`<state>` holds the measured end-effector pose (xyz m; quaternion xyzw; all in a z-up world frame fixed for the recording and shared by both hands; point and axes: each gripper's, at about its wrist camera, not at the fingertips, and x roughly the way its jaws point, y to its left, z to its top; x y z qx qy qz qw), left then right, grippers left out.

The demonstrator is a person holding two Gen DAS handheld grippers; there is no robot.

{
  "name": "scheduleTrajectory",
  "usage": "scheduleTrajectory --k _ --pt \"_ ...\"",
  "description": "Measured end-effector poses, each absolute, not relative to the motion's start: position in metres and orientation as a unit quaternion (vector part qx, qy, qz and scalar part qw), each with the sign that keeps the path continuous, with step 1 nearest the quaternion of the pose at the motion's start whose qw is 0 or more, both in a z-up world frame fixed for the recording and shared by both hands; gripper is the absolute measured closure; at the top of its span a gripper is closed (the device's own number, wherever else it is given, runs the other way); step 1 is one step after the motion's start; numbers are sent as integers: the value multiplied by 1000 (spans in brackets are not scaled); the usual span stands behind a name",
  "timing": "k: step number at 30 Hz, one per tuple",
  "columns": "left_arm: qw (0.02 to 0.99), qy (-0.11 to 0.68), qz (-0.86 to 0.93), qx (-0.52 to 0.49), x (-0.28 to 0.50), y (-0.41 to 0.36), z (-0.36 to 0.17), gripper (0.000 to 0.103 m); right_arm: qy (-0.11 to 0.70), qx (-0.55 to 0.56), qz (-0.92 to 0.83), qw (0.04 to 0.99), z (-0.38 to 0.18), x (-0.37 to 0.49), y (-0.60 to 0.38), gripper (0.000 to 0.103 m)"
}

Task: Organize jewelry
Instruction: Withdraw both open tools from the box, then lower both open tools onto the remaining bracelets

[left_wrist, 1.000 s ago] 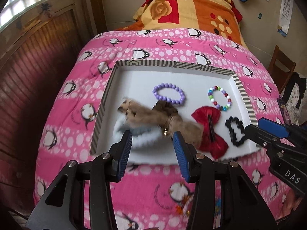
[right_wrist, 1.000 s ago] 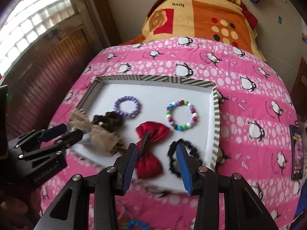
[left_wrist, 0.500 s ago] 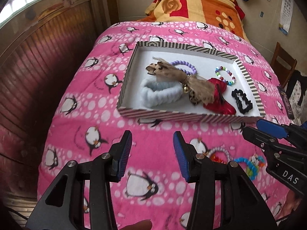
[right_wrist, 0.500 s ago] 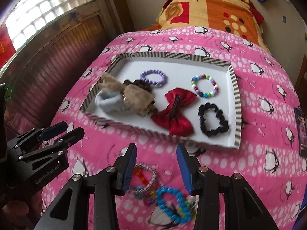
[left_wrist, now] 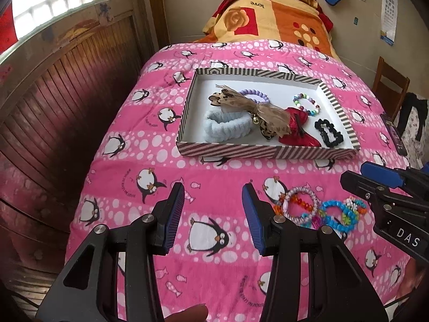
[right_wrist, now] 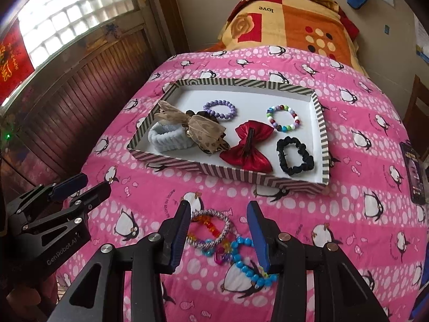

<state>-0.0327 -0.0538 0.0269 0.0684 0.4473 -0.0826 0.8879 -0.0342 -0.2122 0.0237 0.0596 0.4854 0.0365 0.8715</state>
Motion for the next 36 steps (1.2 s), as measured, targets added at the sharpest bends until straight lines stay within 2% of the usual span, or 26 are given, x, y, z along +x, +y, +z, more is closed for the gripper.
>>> scheduleTrajectory --k 36 --pt "883 454 -94 68 -59 -56 12 59 504 47 35 862 10 -71 -207 60"
